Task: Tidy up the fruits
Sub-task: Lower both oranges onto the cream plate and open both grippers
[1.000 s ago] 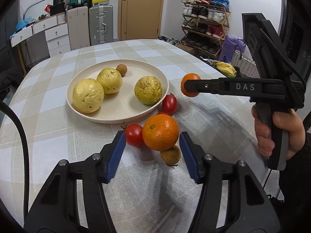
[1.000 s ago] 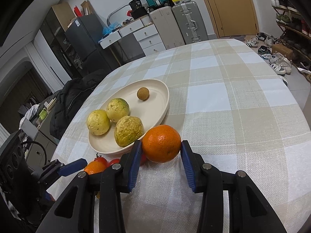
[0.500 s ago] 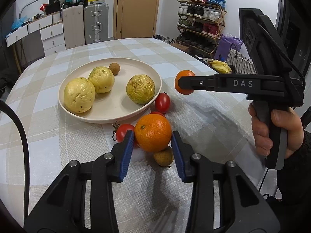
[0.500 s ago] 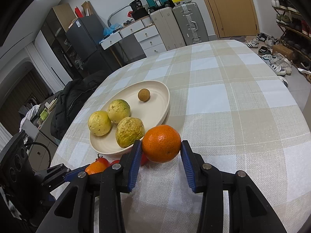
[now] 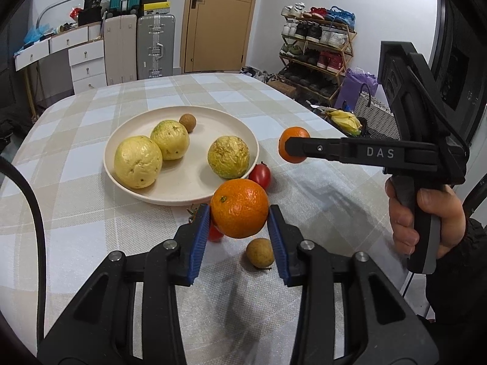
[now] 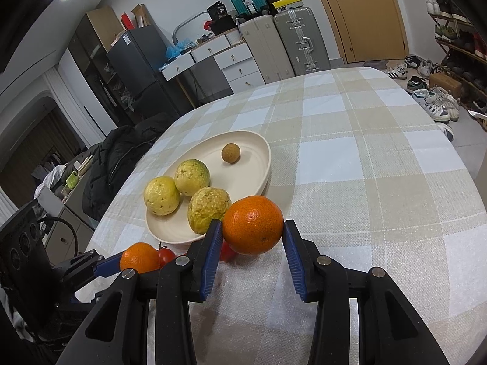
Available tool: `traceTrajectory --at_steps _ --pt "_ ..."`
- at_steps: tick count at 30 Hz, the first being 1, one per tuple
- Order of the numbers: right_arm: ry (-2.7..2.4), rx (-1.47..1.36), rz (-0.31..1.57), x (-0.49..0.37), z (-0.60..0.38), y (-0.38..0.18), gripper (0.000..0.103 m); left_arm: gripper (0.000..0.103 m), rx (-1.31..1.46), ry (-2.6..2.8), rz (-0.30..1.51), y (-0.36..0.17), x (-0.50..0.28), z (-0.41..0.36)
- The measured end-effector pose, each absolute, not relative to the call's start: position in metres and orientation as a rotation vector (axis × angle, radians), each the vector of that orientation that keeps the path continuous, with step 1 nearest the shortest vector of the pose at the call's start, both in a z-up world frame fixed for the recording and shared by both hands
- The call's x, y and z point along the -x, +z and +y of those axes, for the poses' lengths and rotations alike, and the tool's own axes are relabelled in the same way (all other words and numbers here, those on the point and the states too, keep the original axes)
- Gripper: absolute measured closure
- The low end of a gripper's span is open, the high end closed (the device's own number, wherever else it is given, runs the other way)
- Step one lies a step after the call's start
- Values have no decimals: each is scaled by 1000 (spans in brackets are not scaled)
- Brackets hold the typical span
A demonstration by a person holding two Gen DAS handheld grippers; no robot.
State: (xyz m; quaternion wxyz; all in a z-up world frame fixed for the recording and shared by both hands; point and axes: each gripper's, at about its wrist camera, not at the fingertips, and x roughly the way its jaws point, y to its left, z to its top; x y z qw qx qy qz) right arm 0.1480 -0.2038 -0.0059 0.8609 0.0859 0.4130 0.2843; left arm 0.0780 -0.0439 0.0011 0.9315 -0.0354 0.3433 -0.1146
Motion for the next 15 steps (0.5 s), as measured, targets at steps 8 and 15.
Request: traceTrajectory --at_steps 8,15 --pt "634 -177 838 -143 -198 1 62 68 82 -191 679 10 -77 -30" --pt "658 -187 812 -138 -196 4 62 68 88 -155 667 11 -77 -21"
